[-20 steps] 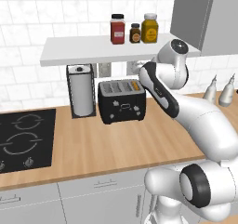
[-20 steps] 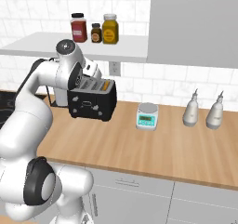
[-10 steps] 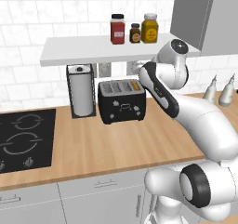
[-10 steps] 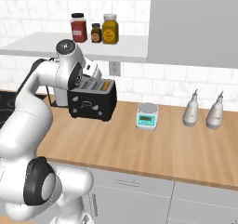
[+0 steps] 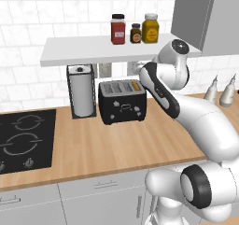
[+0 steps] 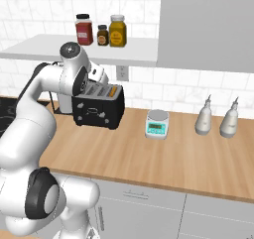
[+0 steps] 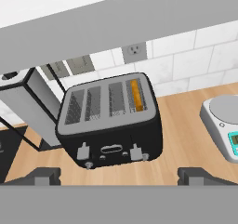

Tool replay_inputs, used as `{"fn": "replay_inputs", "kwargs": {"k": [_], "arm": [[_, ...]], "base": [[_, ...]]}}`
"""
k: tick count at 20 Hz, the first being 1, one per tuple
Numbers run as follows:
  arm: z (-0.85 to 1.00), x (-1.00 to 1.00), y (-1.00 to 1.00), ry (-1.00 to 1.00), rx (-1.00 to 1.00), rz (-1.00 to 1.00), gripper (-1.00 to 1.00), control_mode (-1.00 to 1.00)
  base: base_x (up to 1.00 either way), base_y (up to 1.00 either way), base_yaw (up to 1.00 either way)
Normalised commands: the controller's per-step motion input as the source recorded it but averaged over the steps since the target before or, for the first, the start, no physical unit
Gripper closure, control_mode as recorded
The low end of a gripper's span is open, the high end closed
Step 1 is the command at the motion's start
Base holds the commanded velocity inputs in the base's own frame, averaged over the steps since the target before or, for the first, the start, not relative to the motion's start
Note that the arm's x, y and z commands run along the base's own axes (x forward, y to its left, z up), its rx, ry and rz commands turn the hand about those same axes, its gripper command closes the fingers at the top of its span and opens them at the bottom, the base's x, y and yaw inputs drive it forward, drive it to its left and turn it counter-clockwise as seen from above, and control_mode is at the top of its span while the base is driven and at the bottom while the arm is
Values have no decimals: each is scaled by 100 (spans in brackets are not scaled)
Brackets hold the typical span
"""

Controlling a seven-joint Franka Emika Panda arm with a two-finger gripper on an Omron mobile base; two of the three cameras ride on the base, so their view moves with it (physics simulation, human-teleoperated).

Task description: Start the toaster. Once the lever pops up, take the bread to the plate on the dining counter.

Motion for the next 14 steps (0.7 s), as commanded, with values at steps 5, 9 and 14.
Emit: {"fn": "replay_inputs", "kwargs": {"k": [5,9,14], "arm": [[0,0,0,0,0,0,-100,-100],[0,0,0,0,0,0,-100,-100],[0,0,0,0,0,0,-100,-100]], "base": [[0,0,0],[0,0,0],[0,0,0]]}}
